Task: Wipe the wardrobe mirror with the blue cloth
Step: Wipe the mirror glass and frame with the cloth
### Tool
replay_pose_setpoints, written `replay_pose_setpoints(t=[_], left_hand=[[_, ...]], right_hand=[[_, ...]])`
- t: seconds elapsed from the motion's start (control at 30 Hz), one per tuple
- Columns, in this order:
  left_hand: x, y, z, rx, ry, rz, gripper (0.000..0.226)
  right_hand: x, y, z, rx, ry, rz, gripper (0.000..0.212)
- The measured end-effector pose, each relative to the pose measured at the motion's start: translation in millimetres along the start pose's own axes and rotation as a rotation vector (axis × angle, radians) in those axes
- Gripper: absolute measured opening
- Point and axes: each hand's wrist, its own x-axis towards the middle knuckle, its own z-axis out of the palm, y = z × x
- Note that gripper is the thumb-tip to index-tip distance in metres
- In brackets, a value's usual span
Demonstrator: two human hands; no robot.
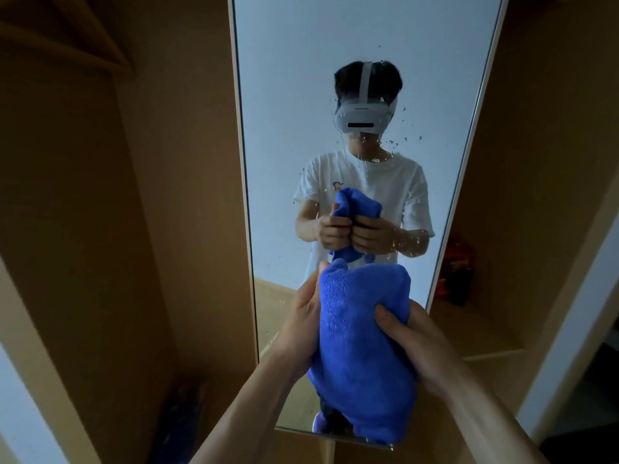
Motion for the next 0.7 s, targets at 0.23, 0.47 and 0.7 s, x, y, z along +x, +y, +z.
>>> replay_pose_setpoints(t=[0.23, 0.47, 0.7], left_hand=[[5, -10, 15, 0.327, 0.000, -0.058, 0.028], [24, 7, 30, 0.287, 0.113, 0.217, 0.025], [11, 1, 34, 0.302, 0.174, 0.175, 0.061]], right_hand=[[5, 6, -3, 0.115, -0.067, 0.022, 0.076], [14, -4, -22, 0.127, -0.046, -0.073, 0.063], [26, -6, -39, 0.032, 0.041, -0.181, 0.049]])
